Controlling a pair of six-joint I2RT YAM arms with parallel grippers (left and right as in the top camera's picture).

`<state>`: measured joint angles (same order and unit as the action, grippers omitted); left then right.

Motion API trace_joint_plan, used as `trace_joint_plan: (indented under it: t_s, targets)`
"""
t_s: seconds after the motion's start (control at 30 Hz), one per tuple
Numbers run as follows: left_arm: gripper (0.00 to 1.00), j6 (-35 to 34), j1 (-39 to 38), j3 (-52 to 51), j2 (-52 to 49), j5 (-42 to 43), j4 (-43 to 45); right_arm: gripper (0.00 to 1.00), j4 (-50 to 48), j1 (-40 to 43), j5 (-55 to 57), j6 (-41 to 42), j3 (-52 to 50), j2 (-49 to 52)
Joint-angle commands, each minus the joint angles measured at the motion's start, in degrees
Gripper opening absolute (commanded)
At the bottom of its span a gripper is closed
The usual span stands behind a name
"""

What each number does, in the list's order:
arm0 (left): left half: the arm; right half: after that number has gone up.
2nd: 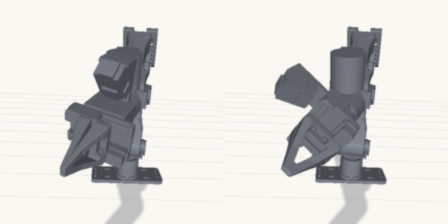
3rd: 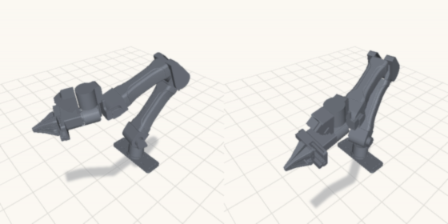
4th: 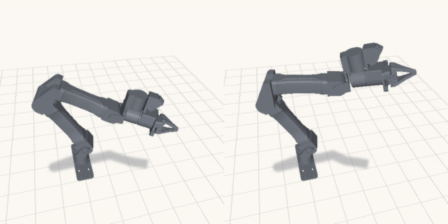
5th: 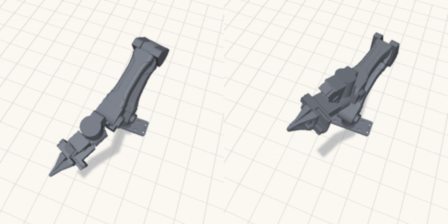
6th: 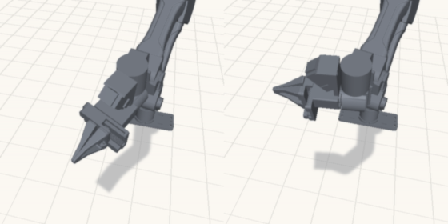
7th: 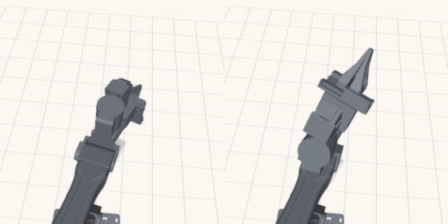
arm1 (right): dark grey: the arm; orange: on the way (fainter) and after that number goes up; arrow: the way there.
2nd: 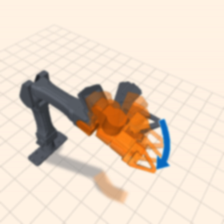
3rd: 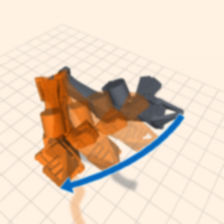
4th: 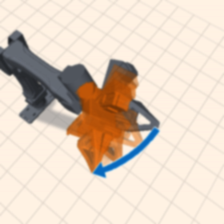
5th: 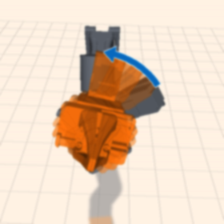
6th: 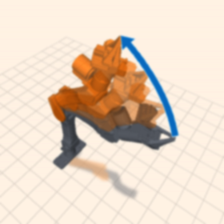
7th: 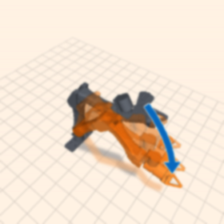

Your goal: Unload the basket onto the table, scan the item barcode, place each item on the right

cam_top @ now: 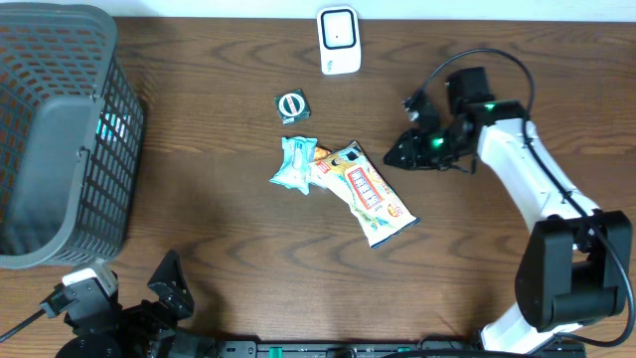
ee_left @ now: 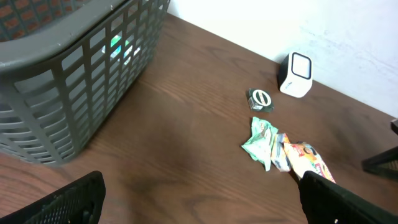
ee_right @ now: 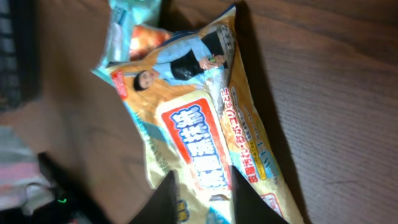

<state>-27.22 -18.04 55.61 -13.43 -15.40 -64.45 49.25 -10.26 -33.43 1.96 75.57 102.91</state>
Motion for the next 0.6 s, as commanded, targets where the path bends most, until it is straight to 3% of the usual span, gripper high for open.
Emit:
trace_joint_plan:
  t_s: [0.0, 0.07, 0.1, 0.13, 0.37, 0.57]
  targets:
    - [0.98, -0.55, 0.24, -0.28, 0.09, -0.98, 0.04, 0.37, 0.31, -5.33, 10.91, -0.94, 0.07, -2.58]
    - [0.98, -0.55, 0.24, -0.28, 0.09, -0.98, 0.04, 0.53, 0.17, -9.25, 17.25, -0.83, 0.24, -3.63]
    - [0.98, -0.55, 0.24, -0.28, 0.09, -0.98, 0.04, 0.83, 0.00, -10.58, 19.32, -0.68, 0.26, -4.02]
    - [0.98, -0.55, 0.24, -0.28, 0.09, -0.96, 0.04, 0.99, -0.17, -12.66, 22.45, -0.59, 0.26, -4.48]
    - [0.98, -0.55, 0.24, -0.28, 0.09, -0.96, 0.04, 0.99, 0.09, -26.60, 47.23, 4.83, 0.22, -5.29]
    - [0.98, -0.55, 0.24, -0.28, 0.09, -0.96, 0.04, 0.99, -0.46, -35.26, 59.95, 12.85, -1.07, -3.69]
